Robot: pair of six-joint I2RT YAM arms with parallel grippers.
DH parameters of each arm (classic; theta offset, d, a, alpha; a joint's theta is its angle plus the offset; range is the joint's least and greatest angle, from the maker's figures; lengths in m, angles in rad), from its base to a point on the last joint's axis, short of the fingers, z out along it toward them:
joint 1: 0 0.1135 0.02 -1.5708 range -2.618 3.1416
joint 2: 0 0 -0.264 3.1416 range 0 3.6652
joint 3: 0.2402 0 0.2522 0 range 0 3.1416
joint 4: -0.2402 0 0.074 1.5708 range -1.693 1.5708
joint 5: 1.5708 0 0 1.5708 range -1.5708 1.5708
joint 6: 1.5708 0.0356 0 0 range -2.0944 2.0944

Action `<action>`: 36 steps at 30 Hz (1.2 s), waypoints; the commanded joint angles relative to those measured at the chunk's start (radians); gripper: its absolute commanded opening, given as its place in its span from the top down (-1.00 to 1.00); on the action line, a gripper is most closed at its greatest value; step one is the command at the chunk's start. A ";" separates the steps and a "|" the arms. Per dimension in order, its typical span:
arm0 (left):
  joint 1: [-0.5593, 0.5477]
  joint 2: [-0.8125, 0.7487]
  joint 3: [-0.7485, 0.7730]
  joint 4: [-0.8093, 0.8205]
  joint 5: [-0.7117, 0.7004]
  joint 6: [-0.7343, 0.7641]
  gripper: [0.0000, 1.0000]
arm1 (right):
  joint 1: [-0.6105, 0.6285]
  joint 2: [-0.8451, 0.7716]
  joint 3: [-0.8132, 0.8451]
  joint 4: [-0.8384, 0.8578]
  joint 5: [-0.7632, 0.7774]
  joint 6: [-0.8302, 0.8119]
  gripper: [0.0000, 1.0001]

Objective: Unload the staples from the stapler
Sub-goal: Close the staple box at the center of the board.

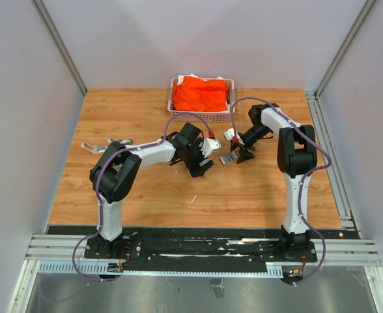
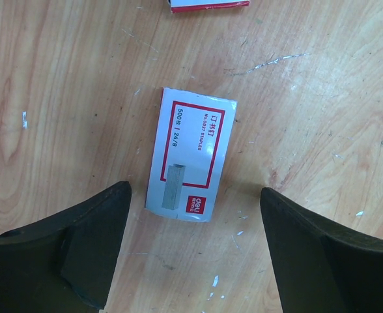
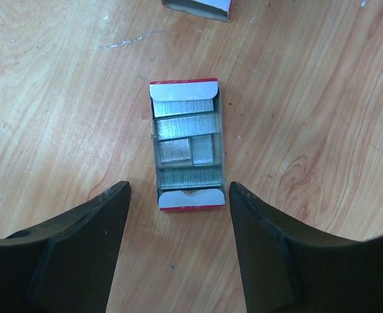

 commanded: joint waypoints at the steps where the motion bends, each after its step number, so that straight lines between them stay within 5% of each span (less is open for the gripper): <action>1: 0.001 0.000 -0.061 0.021 0.007 -0.039 -0.64 | 0.035 0.029 -0.008 0.004 0.044 0.020 -0.27; 17: 0.001 -0.038 -0.157 0.096 0.043 -0.071 -0.31 | 0.059 0.033 0.007 0.016 0.036 0.099 0.10; 36: -0.009 -0.049 -0.200 0.140 0.080 -0.070 -0.26 | 0.069 -0.042 -0.081 0.055 -0.045 0.131 0.12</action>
